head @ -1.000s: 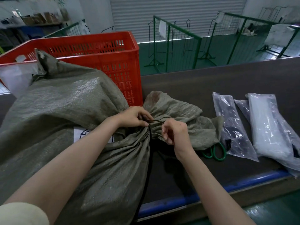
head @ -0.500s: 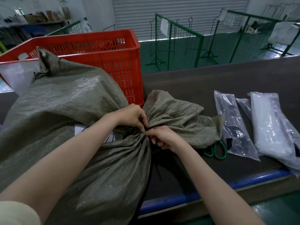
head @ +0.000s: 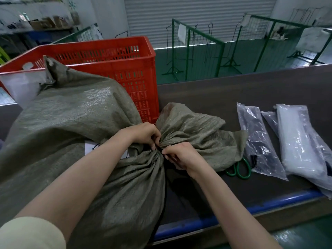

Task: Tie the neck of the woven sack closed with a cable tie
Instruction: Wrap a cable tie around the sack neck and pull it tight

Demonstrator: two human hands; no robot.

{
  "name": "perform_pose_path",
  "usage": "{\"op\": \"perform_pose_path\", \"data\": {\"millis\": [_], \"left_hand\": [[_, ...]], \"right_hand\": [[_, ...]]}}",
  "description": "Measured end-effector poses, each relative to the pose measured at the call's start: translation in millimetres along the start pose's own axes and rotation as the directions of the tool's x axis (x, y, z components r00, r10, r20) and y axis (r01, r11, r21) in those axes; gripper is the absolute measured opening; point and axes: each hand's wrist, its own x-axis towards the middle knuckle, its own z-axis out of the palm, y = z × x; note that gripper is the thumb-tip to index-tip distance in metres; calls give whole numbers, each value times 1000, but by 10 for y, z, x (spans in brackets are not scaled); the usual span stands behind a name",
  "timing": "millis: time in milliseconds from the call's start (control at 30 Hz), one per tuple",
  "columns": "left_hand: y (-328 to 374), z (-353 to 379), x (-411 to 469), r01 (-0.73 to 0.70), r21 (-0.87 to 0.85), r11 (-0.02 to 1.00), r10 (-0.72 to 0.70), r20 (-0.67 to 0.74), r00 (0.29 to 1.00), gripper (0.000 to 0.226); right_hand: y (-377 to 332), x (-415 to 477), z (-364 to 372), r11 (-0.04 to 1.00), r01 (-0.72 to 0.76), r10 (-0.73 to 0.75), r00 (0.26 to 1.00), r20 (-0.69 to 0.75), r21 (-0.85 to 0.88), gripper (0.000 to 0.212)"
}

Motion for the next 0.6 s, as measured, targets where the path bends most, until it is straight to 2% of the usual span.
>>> {"op": "perform_pose_path", "data": {"millis": [333, 600], "left_hand": [[-78, 35, 63, 31, 63, 998, -32, 10, 999, 26], [-128, 60, 88, 68, -1, 998, -68, 27, 997, 19]], "right_hand": [[-24, -131, -20, 999, 44, -44, 999, 11, 5, 27], [40, -155, -15, 993, 117, -117, 992, 42, -4, 41]]}}
